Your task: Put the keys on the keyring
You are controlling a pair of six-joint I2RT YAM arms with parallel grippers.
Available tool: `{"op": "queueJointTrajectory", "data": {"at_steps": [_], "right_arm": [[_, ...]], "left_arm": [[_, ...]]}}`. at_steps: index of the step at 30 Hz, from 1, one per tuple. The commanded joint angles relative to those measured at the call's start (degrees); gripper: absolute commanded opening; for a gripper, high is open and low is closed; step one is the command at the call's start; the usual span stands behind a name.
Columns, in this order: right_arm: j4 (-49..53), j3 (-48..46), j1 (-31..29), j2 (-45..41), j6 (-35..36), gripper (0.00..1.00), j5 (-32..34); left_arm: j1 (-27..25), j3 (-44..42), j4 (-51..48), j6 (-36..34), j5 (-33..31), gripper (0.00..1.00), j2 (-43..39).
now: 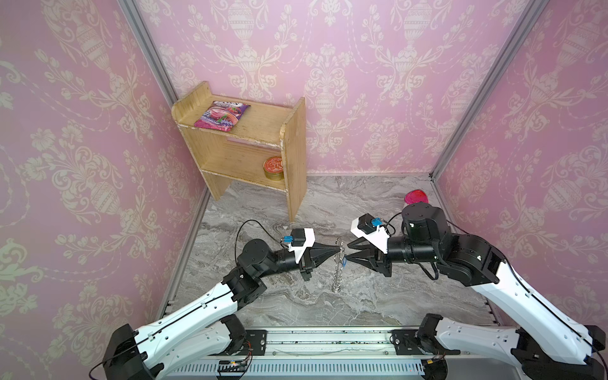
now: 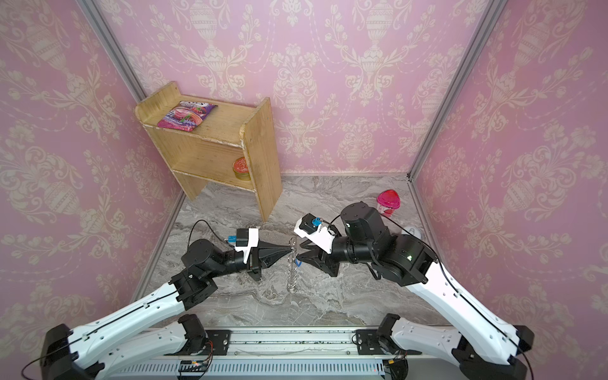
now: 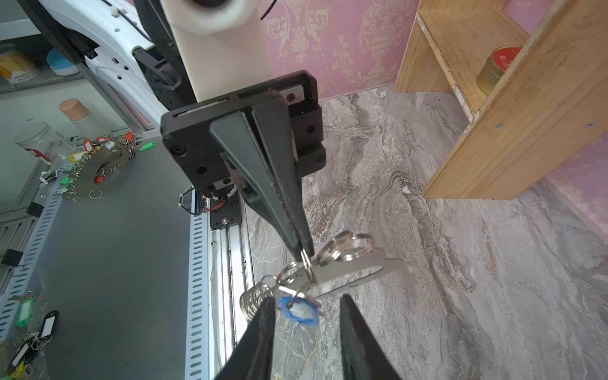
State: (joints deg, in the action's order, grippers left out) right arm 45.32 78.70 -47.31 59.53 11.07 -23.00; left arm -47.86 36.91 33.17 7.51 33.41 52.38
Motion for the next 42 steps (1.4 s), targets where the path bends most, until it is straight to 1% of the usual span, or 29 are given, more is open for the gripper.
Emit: {"op": "queueJointTrajectory", "data": {"at_steps": [1,5,7,16,24,30,33,37,42], "right_arm": [[-2.92,-1.35,0.35,-0.9,-2.44,0.35,-2.43],[-4.08,-2.78,0.36,-1.82,-3.14,0.35,-1.66],[-4.45,-2.93,0.29,-1.62,-3.07,0.34,-1.56],[-5.66,-3.19,0.29,-1.81,-2.37,0.19,0.33],[-5.37,-3.7,0.36,-1.97,-2.14,0.12,1.23],[-5.42,-3.53,0.37,-2.05,-1.59,0.02,1.34],[-5.66,-3.85,0.37,-2.58,-1.41,0.0,1.56],[-6.36,-4.38,0.19,-3.03,-1.58,0.0,0.95],[-6.86,-4.9,-2.18,-2.45,-1.33,0.0,0.22]], "left_arm": [[0.04,-0.51,7.08,2.26,-2.59,0.0,0.31],[0.04,-0.37,7.51,2.16,-2.91,0.0,0.86],[0.04,-0.24,7.55,2.25,-2.82,0.0,1.19],[0.0,-0.06,7.18,2.22,-3.08,0.0,0.97],[0.03,-0.01,7.81,2.28,-3.13,0.0,1.13],[0.07,0.15,7.91,2.58,-3.31,0.0,1.05],[0.04,0.18,8.08,2.73,-3.35,0.0,1.07],[0.04,-0.07,9.16,2.86,-3.86,0.0,1.4],[0.01,-0.83,11.92,3.03,-5.08,0.0,2.36]]}}
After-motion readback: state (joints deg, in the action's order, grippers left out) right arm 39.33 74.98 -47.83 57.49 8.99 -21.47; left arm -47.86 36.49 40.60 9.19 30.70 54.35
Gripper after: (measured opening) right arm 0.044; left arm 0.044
